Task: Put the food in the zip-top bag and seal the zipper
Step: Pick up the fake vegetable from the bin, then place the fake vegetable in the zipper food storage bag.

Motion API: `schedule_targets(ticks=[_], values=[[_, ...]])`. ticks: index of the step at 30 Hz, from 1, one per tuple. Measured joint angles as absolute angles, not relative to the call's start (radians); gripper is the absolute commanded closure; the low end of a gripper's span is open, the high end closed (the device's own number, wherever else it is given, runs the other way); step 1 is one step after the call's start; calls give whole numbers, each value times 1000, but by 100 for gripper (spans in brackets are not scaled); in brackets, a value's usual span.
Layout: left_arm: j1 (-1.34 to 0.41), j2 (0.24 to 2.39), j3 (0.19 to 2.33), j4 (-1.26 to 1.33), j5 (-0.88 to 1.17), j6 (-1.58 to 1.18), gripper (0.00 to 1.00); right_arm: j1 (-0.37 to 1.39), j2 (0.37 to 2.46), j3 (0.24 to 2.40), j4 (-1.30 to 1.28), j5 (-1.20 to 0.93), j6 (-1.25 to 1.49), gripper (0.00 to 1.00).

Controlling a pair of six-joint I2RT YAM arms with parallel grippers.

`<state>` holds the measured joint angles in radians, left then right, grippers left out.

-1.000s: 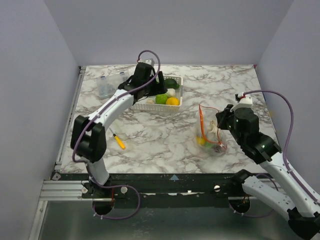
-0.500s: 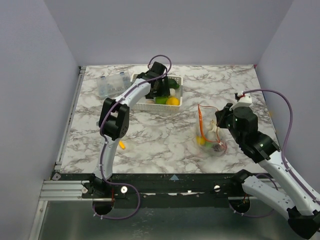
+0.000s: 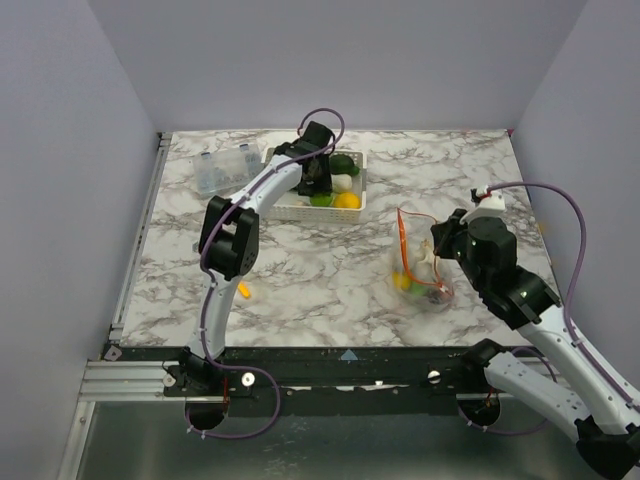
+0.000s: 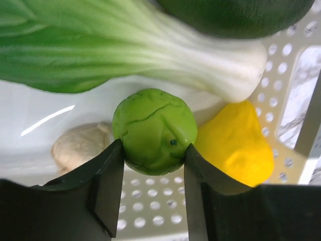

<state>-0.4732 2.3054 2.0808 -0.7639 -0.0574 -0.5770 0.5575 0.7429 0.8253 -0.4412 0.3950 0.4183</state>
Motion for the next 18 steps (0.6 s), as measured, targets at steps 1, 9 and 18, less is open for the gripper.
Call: schedule_targets(ticks=[1, 9, 18], values=[[-474, 2288, 2057, -763, -57, -574, 88, 558, 741, 822, -440, 395, 418, 99], [-480, 1861, 1694, -723, -19, -549, 93, 558, 728, 803, -434, 376, 423, 99], [-624, 1296, 1339, -508, 210, -619, 95, 558, 723, 794, -428, 350, 430, 99]])
